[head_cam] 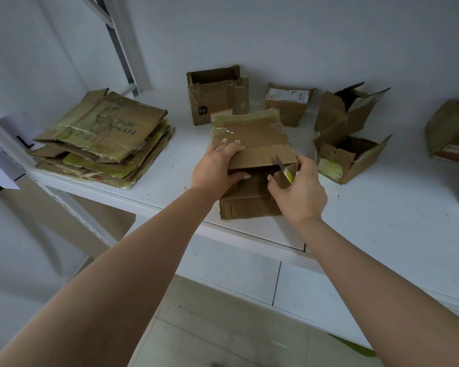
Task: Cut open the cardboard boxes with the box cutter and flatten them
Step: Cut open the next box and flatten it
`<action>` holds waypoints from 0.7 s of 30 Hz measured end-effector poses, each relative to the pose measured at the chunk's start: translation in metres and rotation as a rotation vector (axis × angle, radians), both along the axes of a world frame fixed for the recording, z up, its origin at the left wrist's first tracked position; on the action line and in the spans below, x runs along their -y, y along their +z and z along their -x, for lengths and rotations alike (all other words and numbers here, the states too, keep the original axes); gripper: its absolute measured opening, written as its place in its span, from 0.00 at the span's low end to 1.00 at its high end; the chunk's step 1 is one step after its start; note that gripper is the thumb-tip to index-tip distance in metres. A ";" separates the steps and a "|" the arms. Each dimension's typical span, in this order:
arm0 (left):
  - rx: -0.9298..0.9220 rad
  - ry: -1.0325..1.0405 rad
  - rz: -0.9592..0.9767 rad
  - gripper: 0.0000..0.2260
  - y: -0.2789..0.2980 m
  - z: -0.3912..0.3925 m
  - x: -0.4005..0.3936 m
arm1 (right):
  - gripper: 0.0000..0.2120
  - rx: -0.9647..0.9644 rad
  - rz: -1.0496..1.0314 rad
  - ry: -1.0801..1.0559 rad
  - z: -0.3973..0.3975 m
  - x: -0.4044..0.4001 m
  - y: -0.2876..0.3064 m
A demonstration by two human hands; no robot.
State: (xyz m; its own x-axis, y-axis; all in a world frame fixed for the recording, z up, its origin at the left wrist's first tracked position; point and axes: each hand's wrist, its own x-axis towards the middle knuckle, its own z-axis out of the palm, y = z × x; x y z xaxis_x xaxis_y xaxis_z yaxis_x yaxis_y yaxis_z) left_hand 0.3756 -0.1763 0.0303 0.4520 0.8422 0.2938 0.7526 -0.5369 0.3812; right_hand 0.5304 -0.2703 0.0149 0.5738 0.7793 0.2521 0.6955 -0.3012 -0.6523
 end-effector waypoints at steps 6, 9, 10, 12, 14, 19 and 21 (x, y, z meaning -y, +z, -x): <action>0.030 0.136 -0.155 0.19 0.001 -0.017 0.002 | 0.24 -0.078 -0.004 0.092 -0.026 0.019 0.004; 0.028 0.178 -0.178 0.16 0.001 -0.021 0.005 | 0.19 -0.093 -0.067 0.077 -0.033 0.023 0.001; 0.030 0.183 -0.168 0.17 0.001 -0.021 0.005 | 0.19 -0.088 -0.076 0.078 -0.034 0.024 -0.001; 0.031 0.163 -0.120 0.20 0.003 -0.020 0.005 | 0.19 -0.075 -0.061 0.077 -0.038 0.023 -0.004; 0.028 0.101 -0.028 0.23 0.004 -0.017 0.005 | 0.20 -0.055 -0.028 0.070 -0.041 0.021 -0.004; -0.108 -0.148 0.237 0.37 0.021 0.007 0.003 | 0.20 0.025 0.025 0.096 -0.038 0.021 0.001; -0.191 -0.222 0.247 0.43 0.030 0.018 0.005 | 0.20 0.072 0.038 0.117 -0.036 0.021 0.004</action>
State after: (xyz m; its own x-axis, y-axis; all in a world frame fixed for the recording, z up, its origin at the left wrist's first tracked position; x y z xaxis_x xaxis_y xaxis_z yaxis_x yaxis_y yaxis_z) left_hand 0.3573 -0.1818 0.0605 0.6586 0.7524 -0.0130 0.6982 -0.6046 0.3834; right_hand 0.5661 -0.2912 0.0191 0.4596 0.8498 0.2579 0.7719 -0.2386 -0.5893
